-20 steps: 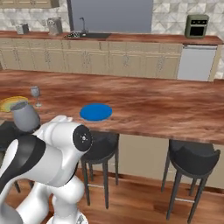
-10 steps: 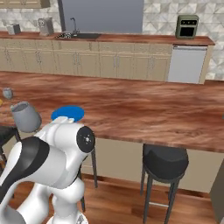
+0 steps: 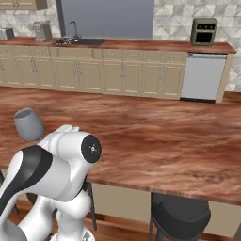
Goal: Retrieve the wine glasses from the counter and place one next to each plate.
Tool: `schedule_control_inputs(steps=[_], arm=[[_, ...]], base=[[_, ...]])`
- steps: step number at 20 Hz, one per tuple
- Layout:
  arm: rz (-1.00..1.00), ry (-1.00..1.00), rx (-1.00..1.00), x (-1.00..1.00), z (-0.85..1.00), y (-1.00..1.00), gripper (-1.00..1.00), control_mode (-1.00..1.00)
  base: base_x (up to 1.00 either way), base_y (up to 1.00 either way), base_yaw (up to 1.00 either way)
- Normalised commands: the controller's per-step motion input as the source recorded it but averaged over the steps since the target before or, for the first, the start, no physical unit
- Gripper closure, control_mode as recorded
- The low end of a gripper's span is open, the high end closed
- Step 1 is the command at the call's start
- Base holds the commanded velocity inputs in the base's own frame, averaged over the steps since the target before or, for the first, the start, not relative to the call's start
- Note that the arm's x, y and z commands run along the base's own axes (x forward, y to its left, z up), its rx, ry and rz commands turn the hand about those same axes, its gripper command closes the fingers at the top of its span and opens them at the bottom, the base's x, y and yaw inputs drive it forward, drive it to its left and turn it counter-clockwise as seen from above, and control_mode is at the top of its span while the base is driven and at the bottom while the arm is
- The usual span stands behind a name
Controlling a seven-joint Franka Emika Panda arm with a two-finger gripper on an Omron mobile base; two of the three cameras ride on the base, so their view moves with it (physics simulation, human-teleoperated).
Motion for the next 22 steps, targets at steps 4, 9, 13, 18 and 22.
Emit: schedule_control_inputs(steps=[4,9,13,18,22], arm=[[0.00,0.00,0.00,0.00,0.00,0.00,1.00,1.00],[0.00,0.00,0.00,0.00,0.00,0.00,1.00,1.00],[0.00,0.00,0.00,0.00,0.00,0.00,1.00,1.00],[0.00,0.00,0.00,0.00,0.00,0.00,1.00,1.00],[0.00,0.00,0.00,0.00,0.00,0.00,1.00,1.00]], base=[[0.72,0.04,0.00],[0.30,-0.18,0.19],[0.20,-0.33,0.36],[0.48,-0.17,0.21],[0.64,-0.07,0.08]])
